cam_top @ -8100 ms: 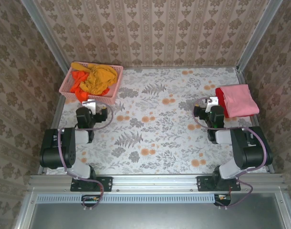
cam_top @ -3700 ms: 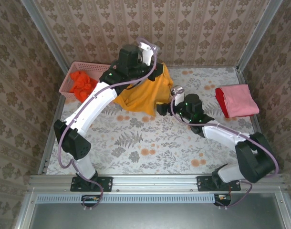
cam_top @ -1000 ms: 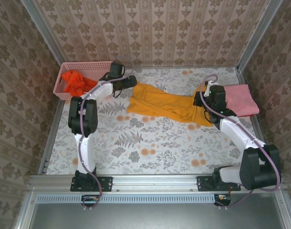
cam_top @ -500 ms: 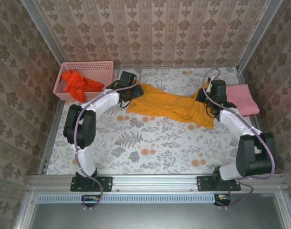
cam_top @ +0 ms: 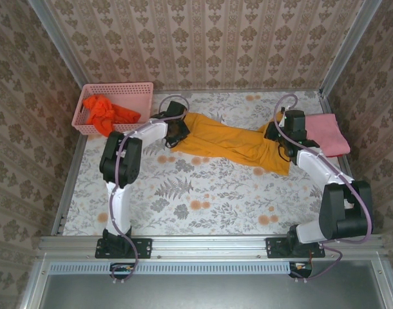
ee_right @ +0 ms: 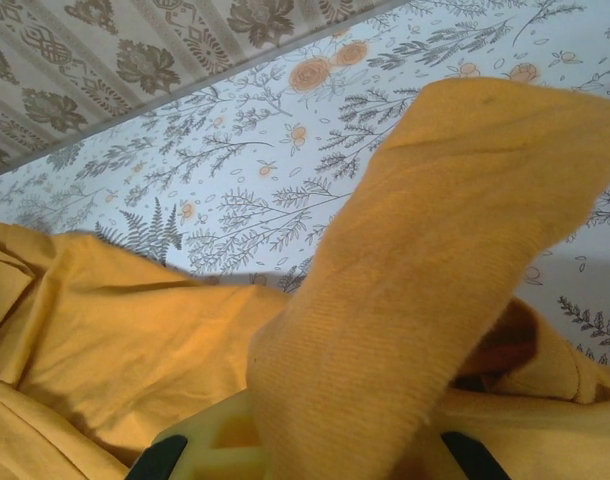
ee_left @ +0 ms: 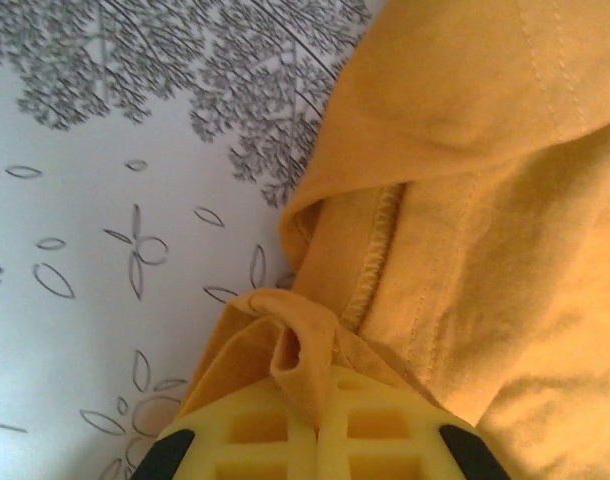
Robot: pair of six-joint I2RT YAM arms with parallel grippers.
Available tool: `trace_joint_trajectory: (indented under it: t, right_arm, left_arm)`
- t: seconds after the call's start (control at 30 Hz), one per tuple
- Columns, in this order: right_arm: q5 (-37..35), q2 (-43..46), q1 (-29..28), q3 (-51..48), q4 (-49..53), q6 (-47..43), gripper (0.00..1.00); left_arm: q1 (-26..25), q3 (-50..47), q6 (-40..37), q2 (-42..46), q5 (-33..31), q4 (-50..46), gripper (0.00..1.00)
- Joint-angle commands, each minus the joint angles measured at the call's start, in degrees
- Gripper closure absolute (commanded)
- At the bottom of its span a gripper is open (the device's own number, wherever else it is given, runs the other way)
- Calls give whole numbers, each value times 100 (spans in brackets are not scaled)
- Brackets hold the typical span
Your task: Fold and stack the t-shirts
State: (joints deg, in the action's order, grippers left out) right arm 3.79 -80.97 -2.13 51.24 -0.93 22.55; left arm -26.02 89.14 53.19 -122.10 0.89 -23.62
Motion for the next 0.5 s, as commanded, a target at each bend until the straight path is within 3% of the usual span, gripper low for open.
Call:
trace_joint_trajectory:
  t: [0.0, 0.2, 0.47]
  right_arm:
    - [209, 360, 20, 63, 65, -12, 100]
    - [320, 644, 15, 267, 196, -5, 100]
    - [446, 940, 20, 315, 542, 160, 100]
  left_arm:
    - [174, 185, -94, 190, -72, 96, 100]
    - [210, -282, -272, 1232, -424, 281, 100]
    - [176, -1778, -107, 3092, -716, 473, 100]
